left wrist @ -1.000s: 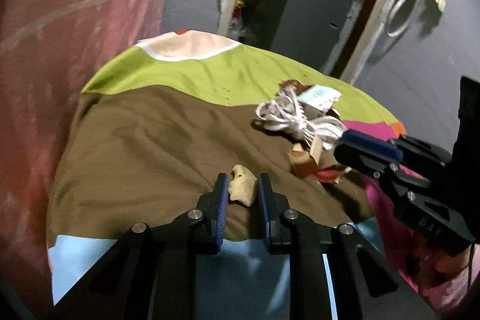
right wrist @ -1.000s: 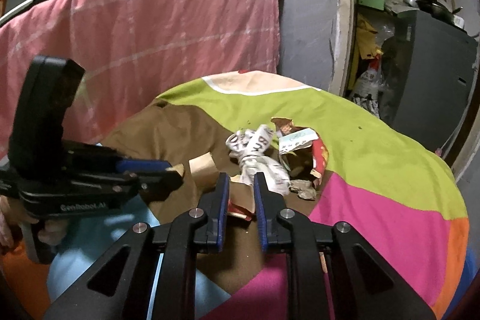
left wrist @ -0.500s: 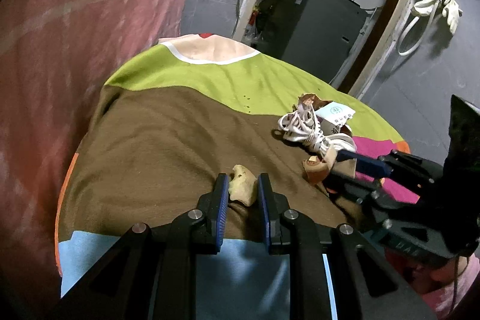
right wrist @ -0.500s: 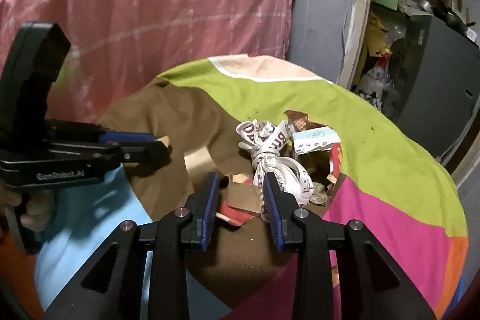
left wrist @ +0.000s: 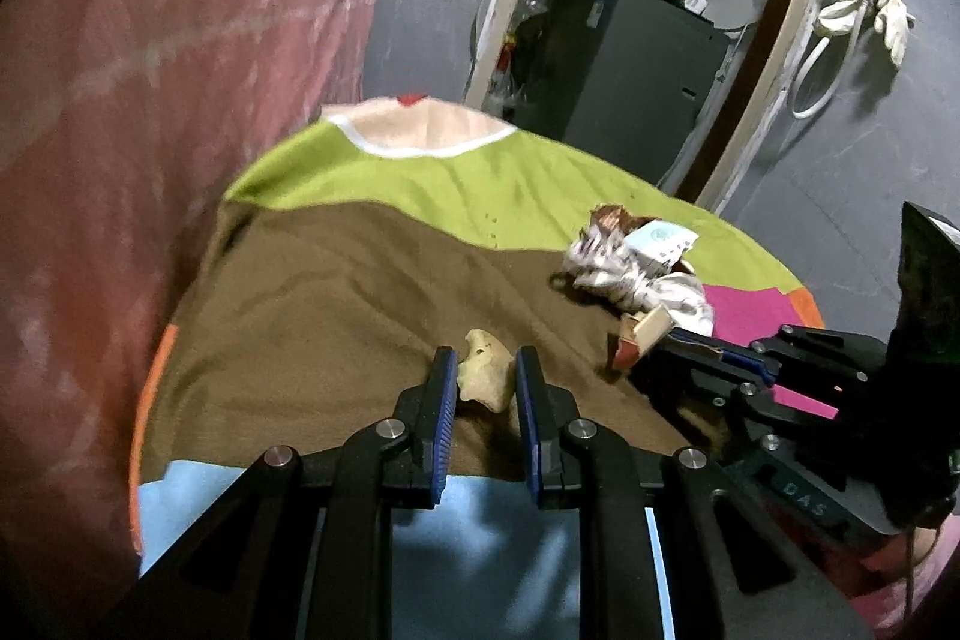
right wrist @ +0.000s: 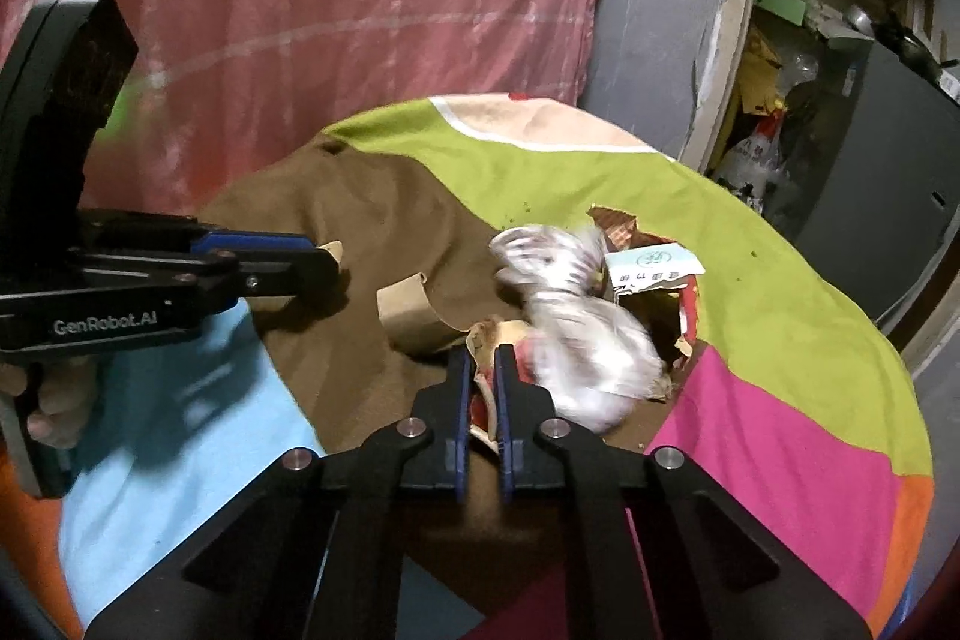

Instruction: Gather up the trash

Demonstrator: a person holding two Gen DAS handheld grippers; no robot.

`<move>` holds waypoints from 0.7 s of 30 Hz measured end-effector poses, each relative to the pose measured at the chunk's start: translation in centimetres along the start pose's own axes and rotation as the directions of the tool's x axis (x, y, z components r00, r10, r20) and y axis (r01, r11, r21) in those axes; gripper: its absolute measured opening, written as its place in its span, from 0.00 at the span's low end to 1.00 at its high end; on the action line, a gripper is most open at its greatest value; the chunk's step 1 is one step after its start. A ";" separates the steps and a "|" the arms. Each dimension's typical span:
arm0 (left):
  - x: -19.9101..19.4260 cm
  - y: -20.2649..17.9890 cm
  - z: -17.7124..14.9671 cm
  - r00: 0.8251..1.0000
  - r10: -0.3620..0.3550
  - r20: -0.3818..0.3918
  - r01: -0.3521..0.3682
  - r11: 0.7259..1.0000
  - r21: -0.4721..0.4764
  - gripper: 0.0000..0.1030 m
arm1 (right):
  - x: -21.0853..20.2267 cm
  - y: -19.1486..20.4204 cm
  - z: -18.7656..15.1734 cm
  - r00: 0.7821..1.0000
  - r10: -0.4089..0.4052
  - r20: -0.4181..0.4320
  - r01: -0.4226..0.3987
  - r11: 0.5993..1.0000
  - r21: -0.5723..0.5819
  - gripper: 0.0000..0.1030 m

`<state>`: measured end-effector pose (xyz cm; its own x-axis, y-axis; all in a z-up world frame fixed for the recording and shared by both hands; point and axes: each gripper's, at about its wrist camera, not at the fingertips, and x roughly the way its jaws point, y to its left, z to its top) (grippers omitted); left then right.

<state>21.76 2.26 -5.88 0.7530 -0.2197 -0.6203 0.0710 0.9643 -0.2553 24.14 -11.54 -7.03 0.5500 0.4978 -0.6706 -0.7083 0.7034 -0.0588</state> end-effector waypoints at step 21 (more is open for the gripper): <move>-5.3 -5.6 1.2 0.985 -0.033 0.167 0.020 0.997 0.074 0.16 | -10.8 -0.3 -0.6 0.958 -0.143 0.251 0.128 0.989 0.075 0.04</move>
<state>18.14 -1.83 -0.24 0.8487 -0.2232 -0.4794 0.1347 0.9679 -0.2122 18.14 -17.46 -0.25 0.7385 0.5035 -0.4484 -0.5972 0.7972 -0.0884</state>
